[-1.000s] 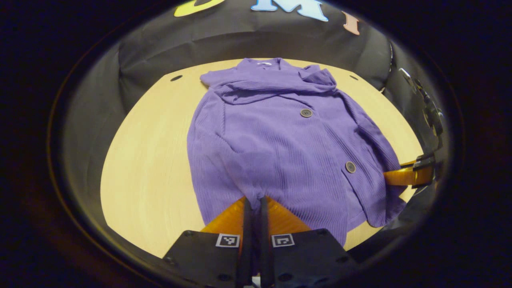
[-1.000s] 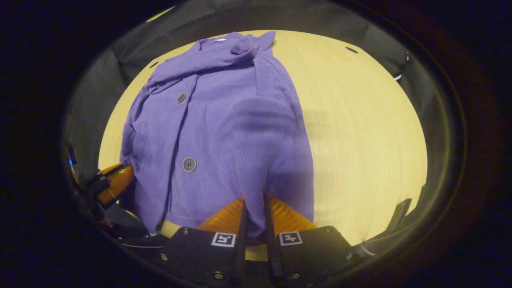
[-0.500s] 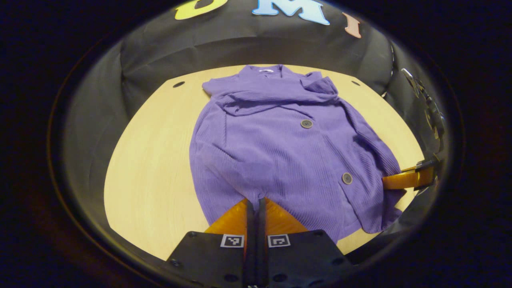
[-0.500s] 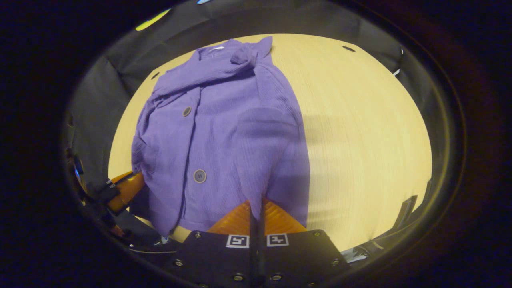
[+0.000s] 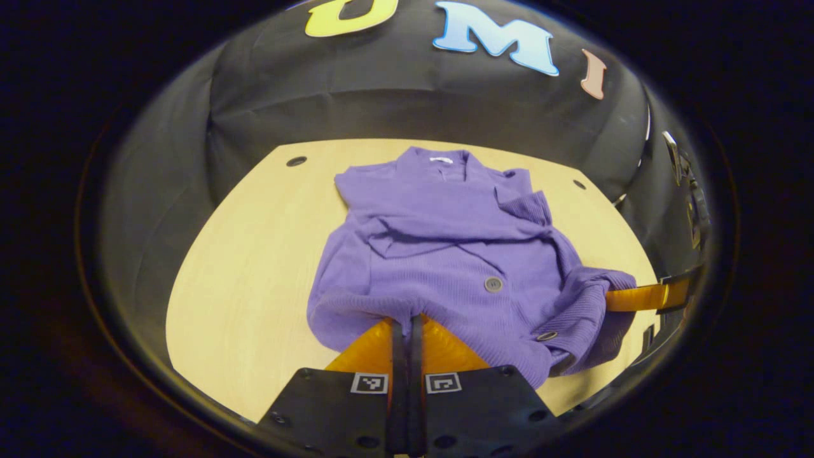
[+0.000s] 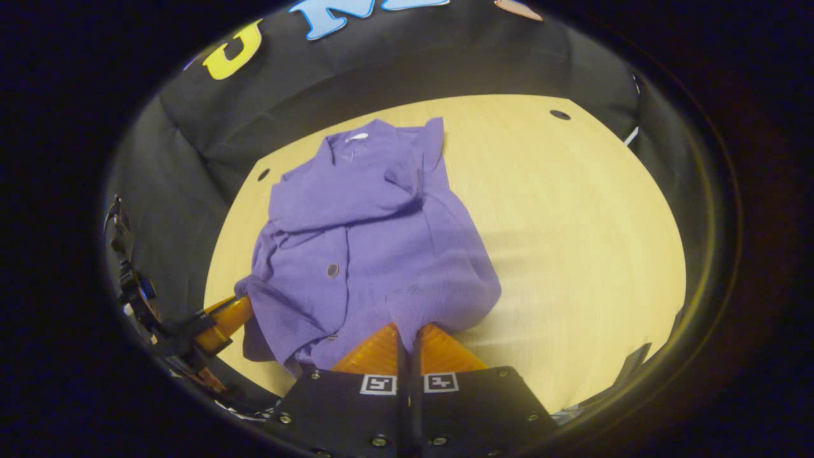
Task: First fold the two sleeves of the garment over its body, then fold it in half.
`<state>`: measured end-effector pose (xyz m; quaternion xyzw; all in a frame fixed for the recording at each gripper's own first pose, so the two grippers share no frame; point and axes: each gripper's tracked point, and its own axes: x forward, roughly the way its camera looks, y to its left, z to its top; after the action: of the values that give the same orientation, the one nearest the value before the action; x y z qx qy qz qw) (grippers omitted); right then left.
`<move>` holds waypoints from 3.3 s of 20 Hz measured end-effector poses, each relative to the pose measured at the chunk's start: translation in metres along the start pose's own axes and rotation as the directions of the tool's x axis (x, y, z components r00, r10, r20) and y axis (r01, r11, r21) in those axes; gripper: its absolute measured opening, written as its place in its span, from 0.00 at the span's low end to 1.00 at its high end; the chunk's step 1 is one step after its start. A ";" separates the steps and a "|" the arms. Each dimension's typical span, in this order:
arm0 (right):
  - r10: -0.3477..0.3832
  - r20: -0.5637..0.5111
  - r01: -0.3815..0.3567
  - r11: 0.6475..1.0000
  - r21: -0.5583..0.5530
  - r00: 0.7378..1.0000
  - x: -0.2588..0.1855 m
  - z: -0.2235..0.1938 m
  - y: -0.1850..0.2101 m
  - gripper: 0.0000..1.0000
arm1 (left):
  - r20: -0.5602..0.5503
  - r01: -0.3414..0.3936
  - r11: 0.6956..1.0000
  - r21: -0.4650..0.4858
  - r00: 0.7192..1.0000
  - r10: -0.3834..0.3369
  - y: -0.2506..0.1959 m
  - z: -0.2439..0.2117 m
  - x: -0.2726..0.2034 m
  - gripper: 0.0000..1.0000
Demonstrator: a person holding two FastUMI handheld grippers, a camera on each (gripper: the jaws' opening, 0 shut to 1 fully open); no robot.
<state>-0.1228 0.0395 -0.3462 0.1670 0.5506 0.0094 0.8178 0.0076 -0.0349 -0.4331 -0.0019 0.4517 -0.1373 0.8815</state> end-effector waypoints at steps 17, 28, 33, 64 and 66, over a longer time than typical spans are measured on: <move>0.042 0.245 -0.027 0.998 -0.062 0.969 0.054 0.239 0.021 0.01 | 0.191 0.005 1.000 -0.021 0.982 -0.001 0.020 0.217 0.103 0.07; 0.011 0.312 0.005 0.999 -0.048 0.950 0.150 0.325 0.011 0.01 | 0.242 0.010 0.999 -0.052 0.970 0.003 0.028 0.285 0.208 0.07; -0.021 0.280 0.032 0.999 -0.035 0.960 0.197 0.319 -0.005 0.01 | 0.189 -0.009 1.000 -0.023 0.982 0.013 0.034 0.268 0.259 0.06; -0.006 0.509 0.065 0.993 -0.098 0.861 0.029 0.317 0.023 0.63 | 0.352 -0.037 0.999 -0.035 0.935 0.047 0.016 0.301 0.082 0.55; -0.001 0.544 0.063 0.993 -0.095 0.839 -0.003 0.313 0.027 0.63 | 0.384 -0.034 0.999 -0.024 0.922 0.041 0.008 0.302 0.046 0.56</move>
<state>0.1635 -0.0182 -0.2304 0.1087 0.2979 -0.0217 0.9481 0.2755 -0.0746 -0.2920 -0.0275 0.2711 -0.1135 0.9554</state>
